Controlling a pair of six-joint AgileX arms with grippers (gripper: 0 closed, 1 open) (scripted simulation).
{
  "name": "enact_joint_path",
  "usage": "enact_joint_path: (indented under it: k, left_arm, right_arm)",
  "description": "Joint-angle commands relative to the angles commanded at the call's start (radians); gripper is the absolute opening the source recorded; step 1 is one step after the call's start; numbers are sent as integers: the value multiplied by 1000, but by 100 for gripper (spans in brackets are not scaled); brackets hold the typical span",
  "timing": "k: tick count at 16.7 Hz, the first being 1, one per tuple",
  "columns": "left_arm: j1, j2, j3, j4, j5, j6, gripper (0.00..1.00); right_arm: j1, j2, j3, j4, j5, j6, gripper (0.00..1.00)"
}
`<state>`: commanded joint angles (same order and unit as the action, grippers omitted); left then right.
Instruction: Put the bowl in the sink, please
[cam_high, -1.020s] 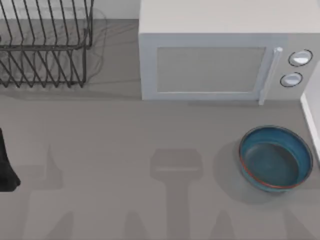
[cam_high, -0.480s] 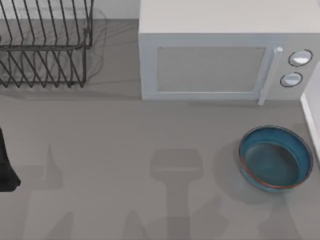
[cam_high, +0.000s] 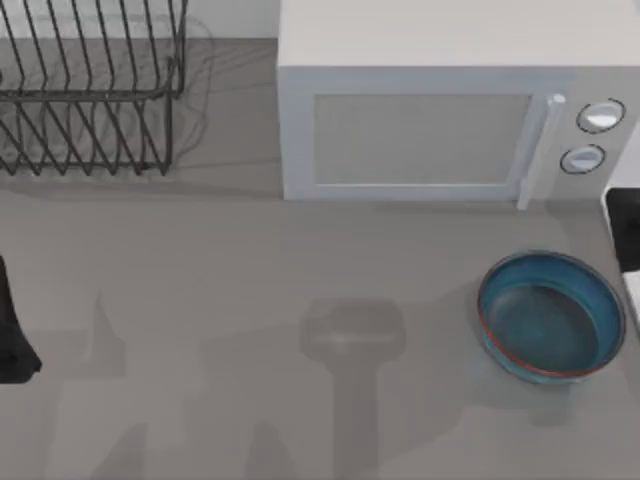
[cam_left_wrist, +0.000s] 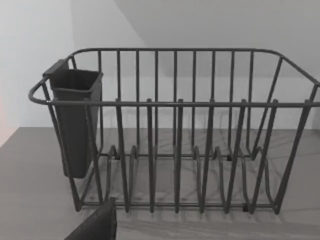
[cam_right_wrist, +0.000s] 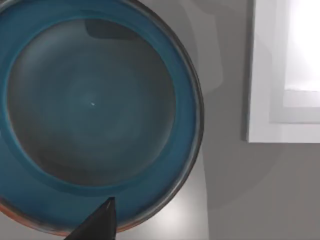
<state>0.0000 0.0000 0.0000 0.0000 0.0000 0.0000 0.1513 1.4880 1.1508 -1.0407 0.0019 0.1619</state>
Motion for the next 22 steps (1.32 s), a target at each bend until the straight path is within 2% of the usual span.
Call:
enact_joint_path:
  k: [5,12,15,22]
  left_arm:
    - [0,0,0,0,0,0,100]
    - [0,0,0,0,0,0,100]
    - [0,0,0,0,0,0,100]
    - [0,0,0,0,0,0,100]
  right_arm:
    - [23,218,184,-146,-1,25,100]
    - [20,233,195,-154,-2,26,100]
    - [23,255,141,-83,-1,25,100]
    - [28,352,-58,220,-1,32,100]
